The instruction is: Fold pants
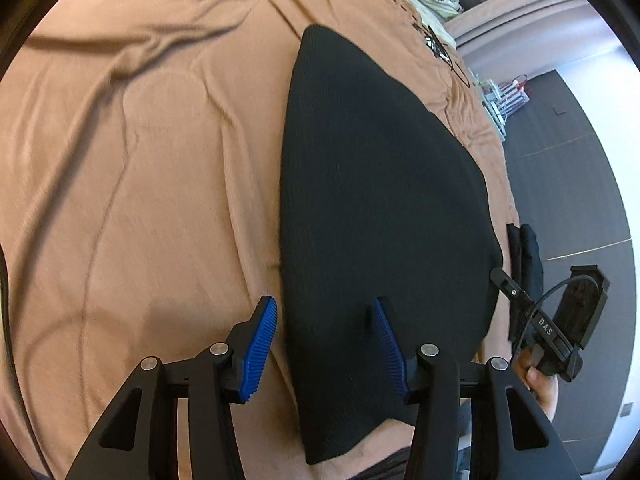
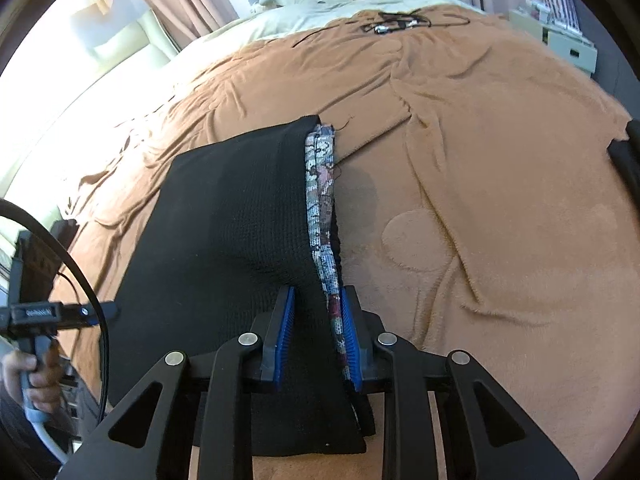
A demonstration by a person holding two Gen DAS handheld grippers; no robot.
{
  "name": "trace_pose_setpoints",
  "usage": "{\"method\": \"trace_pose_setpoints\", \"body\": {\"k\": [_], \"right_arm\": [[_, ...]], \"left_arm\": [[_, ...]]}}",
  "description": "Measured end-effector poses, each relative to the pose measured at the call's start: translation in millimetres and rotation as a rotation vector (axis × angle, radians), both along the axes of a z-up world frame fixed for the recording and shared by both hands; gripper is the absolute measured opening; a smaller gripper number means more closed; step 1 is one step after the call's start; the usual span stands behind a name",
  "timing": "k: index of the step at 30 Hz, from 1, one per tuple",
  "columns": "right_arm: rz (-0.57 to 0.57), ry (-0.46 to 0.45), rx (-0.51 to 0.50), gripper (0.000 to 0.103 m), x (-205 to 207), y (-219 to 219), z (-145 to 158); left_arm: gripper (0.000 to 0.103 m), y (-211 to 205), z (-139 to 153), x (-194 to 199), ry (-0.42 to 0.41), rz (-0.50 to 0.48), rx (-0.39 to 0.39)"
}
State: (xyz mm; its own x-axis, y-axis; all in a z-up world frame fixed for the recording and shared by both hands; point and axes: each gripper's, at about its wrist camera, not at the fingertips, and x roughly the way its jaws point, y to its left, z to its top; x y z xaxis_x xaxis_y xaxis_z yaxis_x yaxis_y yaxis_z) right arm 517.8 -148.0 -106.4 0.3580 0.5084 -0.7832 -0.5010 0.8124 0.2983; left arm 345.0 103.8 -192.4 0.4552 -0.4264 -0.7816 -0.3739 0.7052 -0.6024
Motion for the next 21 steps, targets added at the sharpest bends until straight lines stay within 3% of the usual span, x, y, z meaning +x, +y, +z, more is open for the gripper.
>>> {"method": "trace_pose_setpoints", "body": {"k": [4, 6, 8, 10, 12, 15, 17, 21], "right_arm": [[0.025, 0.021, 0.004, 0.027, 6.3, -0.7, -5.7], [0.039, 0.054, 0.012, 0.039, 10.4, -0.4, -11.9], [0.044, 0.083, 0.028, 0.043, 14.4, -2.7, -18.8], [0.054, 0.104, 0.064, 0.043, 15.7, -5.6, -23.2], [0.070, 0.106, 0.071, 0.043, 15.5, -4.3, -26.2], [0.087, 0.097, 0.069, 0.033, 14.7, -2.8, -26.0], [0.094, 0.103, 0.075, 0.020, 14.7, -4.0, -23.4], [0.095, 0.132, 0.096, 0.016, 12.5, -3.3, -20.5]], "left_arm": [[0.045, -3.5, -3.8, -5.6, 0.009, 0.004, -0.043], [0.045, -7.1, -4.9, -9.1, 0.015, 0.006, -0.058], [0.045, -11.5, -5.6, -14.9, 0.021, 0.001, -0.063], [0.043, -15.3, -5.2, -18.4, 0.026, -0.002, -0.068], [0.034, -16.2, -5.4, -19.7, 0.031, 0.003, -0.070], [0.024, -13.7, -2.8, -17.7, 0.029, 0.005, -0.063], [0.023, -11.3, 2.8, -18.7, 0.020, 0.006, -0.056], [0.021, -5.5, 16.0, -21.8, -0.006, -0.005, -0.043]]}}
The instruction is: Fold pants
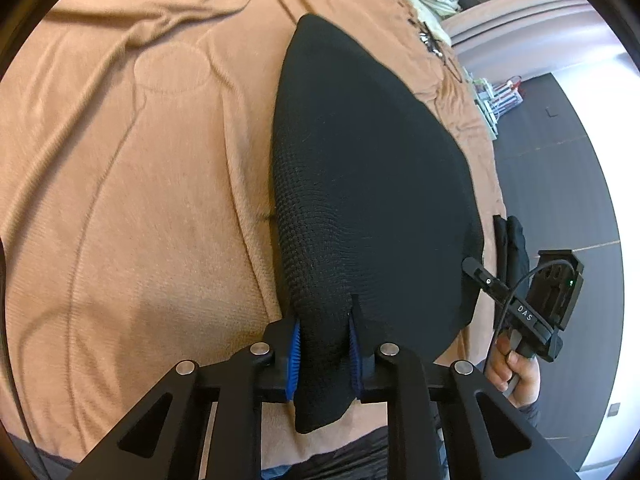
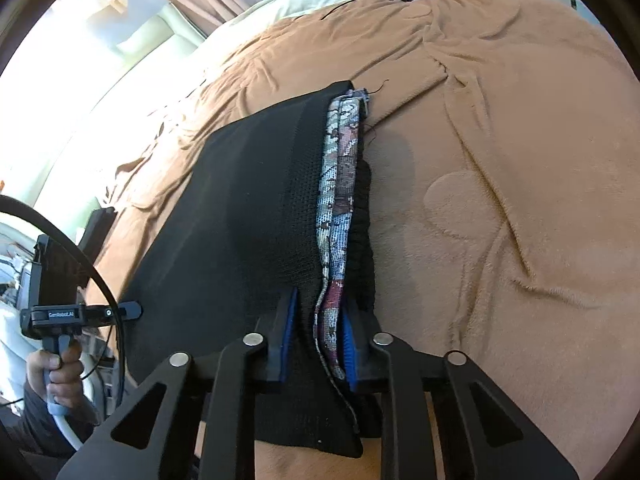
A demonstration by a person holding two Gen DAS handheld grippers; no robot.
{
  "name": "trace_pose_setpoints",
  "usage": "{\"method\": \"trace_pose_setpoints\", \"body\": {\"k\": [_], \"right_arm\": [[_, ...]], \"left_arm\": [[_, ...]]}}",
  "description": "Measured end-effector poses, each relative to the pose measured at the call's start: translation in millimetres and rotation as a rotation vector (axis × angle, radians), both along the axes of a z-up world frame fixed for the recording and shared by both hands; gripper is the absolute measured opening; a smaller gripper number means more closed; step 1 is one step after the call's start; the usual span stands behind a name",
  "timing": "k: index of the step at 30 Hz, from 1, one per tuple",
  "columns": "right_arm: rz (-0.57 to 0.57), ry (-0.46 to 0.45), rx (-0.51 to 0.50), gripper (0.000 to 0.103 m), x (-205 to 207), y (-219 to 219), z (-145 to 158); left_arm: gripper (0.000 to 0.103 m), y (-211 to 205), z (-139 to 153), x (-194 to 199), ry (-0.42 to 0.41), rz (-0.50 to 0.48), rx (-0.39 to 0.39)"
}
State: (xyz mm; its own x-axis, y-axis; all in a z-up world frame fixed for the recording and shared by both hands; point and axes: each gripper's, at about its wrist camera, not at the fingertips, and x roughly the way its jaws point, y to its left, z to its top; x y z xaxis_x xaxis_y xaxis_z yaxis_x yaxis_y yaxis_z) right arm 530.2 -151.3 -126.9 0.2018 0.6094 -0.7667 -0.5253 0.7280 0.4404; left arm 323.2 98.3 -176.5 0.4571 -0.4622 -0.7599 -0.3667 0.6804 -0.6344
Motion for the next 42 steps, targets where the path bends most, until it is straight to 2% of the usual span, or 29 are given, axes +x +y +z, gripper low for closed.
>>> {"method": "trace_pose_setpoints", "body": {"k": [8, 21, 30, 39, 42], "right_arm": [[0.003, 0.022, -0.003, 0.015, -21.2, 17.3, 1.7], [-0.040, 0.012, 0.005, 0.014, -67.9, 33.4, -2.1], [-0.066, 0.042, 0.033, 0.014, -92.8, 36.2, -7.4], [-0.022, 0.115, 0.067, 0.014, -110.1, 37.8, -14.4], [0.012, 0.118, 0.094, 0.018, -106.7, 32.6, -10.4]], "left_arm": [[0.020, 17.4, 18.9, -13.5, -0.011, -0.013, 0.024], [0.020, 36.1, 22.0, -40.6, -0.005, -0.051, 0.069], [0.020, 47.9, 20.4, -63.6, 0.001, -0.083, 0.090], [0.020, 57.2, 11.1, -92.0, 0.046, -0.111, 0.104], [0.023, 58.1, 9.2, -96.6, 0.074, -0.134, 0.115]]}}
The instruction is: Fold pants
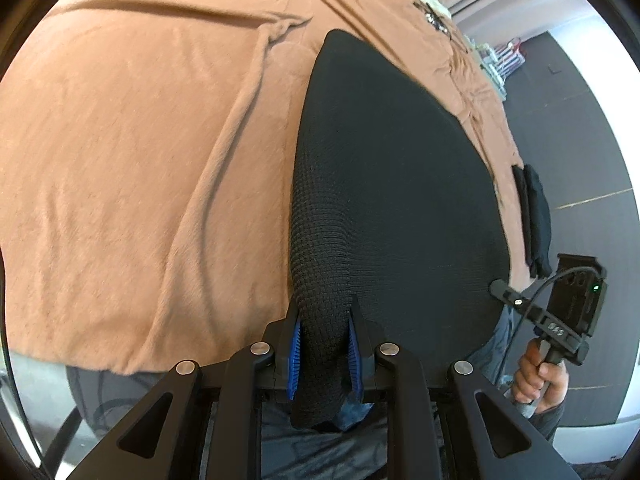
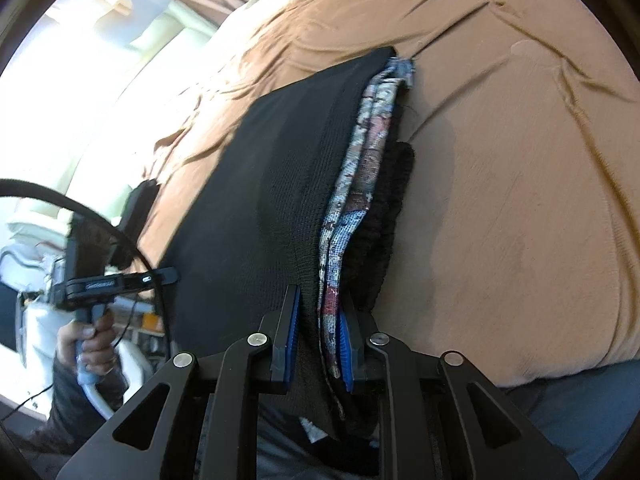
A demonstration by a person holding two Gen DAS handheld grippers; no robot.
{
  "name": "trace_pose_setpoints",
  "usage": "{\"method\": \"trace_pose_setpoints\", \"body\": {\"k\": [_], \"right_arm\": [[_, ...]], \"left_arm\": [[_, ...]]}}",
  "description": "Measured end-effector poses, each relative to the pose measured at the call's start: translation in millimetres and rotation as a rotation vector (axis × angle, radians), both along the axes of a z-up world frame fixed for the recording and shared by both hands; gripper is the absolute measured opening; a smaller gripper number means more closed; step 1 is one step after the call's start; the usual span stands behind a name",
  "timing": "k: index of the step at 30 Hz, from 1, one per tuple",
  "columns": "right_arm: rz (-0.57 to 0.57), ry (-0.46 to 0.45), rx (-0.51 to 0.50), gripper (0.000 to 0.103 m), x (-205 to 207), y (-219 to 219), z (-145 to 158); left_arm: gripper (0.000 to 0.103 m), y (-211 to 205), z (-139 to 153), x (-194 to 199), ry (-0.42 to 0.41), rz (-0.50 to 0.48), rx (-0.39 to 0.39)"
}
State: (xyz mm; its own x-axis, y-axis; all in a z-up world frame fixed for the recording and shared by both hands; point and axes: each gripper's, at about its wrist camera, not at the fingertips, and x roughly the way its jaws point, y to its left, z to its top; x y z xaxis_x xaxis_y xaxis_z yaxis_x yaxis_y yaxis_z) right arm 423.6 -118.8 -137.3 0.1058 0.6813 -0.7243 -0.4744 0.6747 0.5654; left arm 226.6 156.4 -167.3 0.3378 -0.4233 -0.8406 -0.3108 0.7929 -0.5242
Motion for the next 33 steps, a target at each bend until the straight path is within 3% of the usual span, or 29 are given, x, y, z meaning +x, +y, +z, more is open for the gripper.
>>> {"method": "trace_pose_setpoints", "body": {"k": [2, 6, 10, 17, 20, 33], "right_arm": [[-0.002, -0.005, 0.009, 0.023, 5.6, -8.1, 1.3], [-0.054, -0.004, 0.044, 0.051, 19.8, -25.3, -1.8], [-0.087, 0.011, 0.071, 0.051, 34.6, -29.7, -9.5], [-0.121, 0.079, 0.116, 0.052, 54.8, -22.7, -33.7], [-0.127, 0.117, 0.141, 0.060, 63.4, -14.1, -42.1], [-0.151, 0.288, 0.200, 0.061, 112.7, 9.8, -75.2]], "left_arm": [[0.024, 0.4, 1.6, 0.9, 0.008, -0.010, 0.016], [0.038, 7.5, 8.3, 7.3, -0.003, 0.001, 0.036], [0.044, 15.3, 12.7, 20.8, -0.033, 0.019, 0.034], [0.045, 26.8, 9.1, 44.7, -0.035, 0.030, 0.035], [0.045, 30.3, 4.0, 54.5, -0.032, 0.029, 0.028], [0.045, 40.0, -21.5, 101.7, -0.015, 0.011, -0.024]]}}
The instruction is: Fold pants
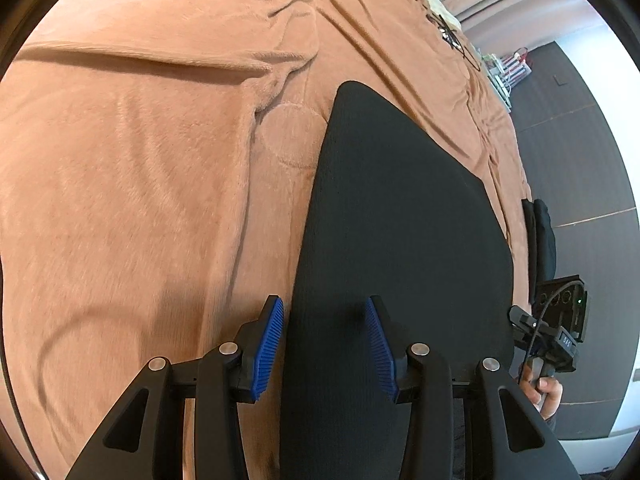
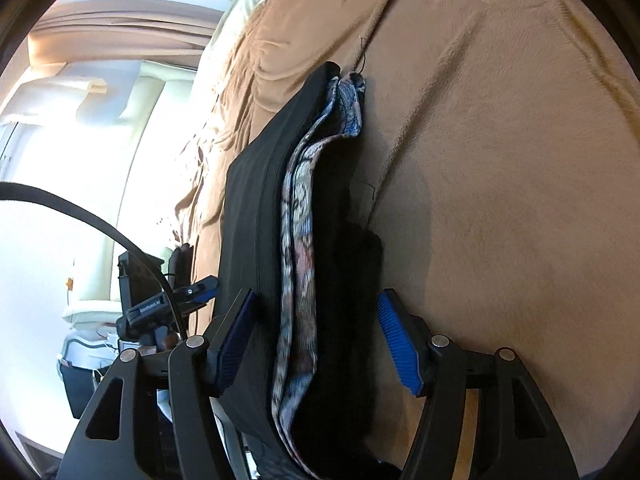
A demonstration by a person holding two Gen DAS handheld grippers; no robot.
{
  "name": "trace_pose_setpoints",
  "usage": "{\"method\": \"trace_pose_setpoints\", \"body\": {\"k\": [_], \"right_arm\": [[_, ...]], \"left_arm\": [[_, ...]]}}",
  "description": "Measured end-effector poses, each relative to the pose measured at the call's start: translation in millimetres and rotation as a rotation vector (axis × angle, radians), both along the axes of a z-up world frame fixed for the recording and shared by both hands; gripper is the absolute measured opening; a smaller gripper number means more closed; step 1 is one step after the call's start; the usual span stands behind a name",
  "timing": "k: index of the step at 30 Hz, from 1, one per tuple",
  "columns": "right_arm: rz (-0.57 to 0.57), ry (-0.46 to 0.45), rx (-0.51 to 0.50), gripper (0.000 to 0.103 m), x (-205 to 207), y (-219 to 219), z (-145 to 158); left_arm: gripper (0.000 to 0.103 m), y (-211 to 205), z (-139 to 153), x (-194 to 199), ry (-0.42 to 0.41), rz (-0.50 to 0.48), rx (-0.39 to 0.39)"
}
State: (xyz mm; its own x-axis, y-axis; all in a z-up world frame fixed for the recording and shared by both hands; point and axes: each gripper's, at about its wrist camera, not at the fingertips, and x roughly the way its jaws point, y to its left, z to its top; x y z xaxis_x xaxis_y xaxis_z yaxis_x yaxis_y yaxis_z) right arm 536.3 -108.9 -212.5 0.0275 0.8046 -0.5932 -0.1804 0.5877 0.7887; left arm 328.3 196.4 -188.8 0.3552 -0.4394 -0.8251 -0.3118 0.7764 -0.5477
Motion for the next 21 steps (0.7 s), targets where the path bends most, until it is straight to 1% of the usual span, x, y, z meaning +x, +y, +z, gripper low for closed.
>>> {"method": "trace_pose_setpoints", "body": {"k": [5, 8, 9, 10, 12, 14, 15, 17, 19, 20, 21], "right_arm": [[-0.011, 0.049, 0.007, 0.061, 14.5, 2.9, -5.5], [-0.010, 0.040, 0.003, 0.059, 16.6, 3.4, -3.7], [-0.009, 0.021, -0.006, 0.050, 16.5, 4.6, -1.6], [-0.005, 0.000, -0.019, 0.046, 15.7, 5.5, 1.2], [-0.002, -0.034, -0.025, 0.034, 11.2, 6.4, 8.7], [-0.003, -0.071, -0.022, 0.028, 7.0, 5.7, 16.1], [-0.002, -0.090, -0.020, 0.028, 4.5, 5.6, 20.0], [0.002, -0.096, -0.033, 0.028, 1.8, 6.4, 20.9], [-0.002, -0.067, -0.035, 0.032, 1.0, 5.8, 16.8], [-0.011, -0.036, -0.033, 0.036, 2.3, 5.0, 11.9], [-0.014, -0.020, -0.031, 0.043, 4.1, 2.2, 11.2]], "left_arm": [[0.045, 4.8, -7.3, 12.9, 0.000, -0.009, -0.023], [0.045, 7.8, -10.3, 19.0, -0.006, -0.004, -0.043], [0.045, 8.8, -11.0, 21.2, -0.009, -0.003, -0.049], [0.045, 9.3, -11.4, 23.2, -0.011, -0.003, -0.054], [0.045, 9.8, -12.6, 27.8, -0.015, -0.004, -0.065], [0.045, 10.3, -14.0, 32.2, -0.020, -0.008, -0.077], [0.045, 10.5, -14.2, 34.0, -0.025, -0.010, -0.089], [0.045, 10.2, -14.4, 37.9, -0.035, -0.012, -0.104], [0.045, 9.1, -14.7, 41.4, -0.042, -0.013, -0.125], [0.045, 9.2, -15.1, 43.8, -0.044, -0.012, -0.135], [0.045, 9.7, -15.4, 45.4, -0.048, -0.011, -0.146]]}}
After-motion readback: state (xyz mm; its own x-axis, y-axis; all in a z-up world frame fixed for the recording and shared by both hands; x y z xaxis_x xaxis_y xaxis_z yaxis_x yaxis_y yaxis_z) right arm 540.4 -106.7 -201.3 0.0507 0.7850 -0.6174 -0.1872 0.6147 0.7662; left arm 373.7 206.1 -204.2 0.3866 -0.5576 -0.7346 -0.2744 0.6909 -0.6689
